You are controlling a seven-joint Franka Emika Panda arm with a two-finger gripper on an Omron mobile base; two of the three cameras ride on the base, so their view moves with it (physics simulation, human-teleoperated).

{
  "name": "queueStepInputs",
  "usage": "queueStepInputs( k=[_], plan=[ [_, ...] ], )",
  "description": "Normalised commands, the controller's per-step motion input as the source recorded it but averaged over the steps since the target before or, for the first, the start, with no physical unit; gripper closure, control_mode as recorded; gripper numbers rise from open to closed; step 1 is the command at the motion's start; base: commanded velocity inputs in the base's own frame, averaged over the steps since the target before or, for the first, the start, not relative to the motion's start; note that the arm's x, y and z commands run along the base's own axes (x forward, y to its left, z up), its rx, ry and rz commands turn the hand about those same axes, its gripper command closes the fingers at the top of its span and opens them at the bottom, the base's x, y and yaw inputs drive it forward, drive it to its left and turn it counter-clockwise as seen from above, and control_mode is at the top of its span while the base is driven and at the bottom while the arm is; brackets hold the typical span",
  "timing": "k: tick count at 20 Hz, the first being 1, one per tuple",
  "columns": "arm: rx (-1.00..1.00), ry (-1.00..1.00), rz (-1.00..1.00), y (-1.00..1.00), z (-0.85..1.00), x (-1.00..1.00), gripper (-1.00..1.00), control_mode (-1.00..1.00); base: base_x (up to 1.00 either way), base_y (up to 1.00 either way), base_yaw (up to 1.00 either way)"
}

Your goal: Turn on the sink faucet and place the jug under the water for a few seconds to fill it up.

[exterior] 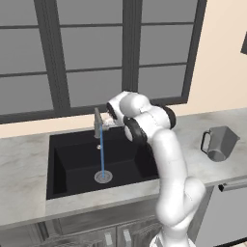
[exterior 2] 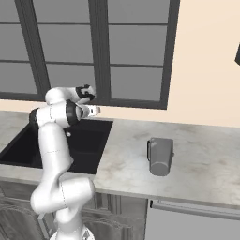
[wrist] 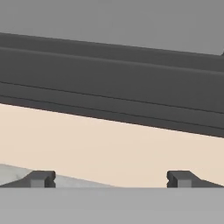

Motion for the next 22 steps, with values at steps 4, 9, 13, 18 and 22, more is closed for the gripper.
queueStepInputs(
  k=[4, 9, 13, 18, 22],
  plan=[
    [0.0, 0.0, -0.07, -1.0, 0.22, -0.19, -1.0, -1.0, 0.0, 0.0, 0.0],
    [0.01, -0.1, 0.0, -1.0, 0.59, -0.35, -1.0, -1.0, 0.0, 0.0, 0.0],
    [0.12, -0.16, 0.0, -1.0, 0.86, -0.35, -1.0, -1.0, 0.0, 0.0, 0.0],
    [0.34, -0.15, 0.0, -1.0, 1.0, -0.19, -1.0, -1.0, 0.0, 0.0, 0.0],
    [0.44, -0.1, 0.0, -0.97, 0.93, -0.08, -1.0, -1.0, 0.0, 0.0, 0.0]
  ],
)
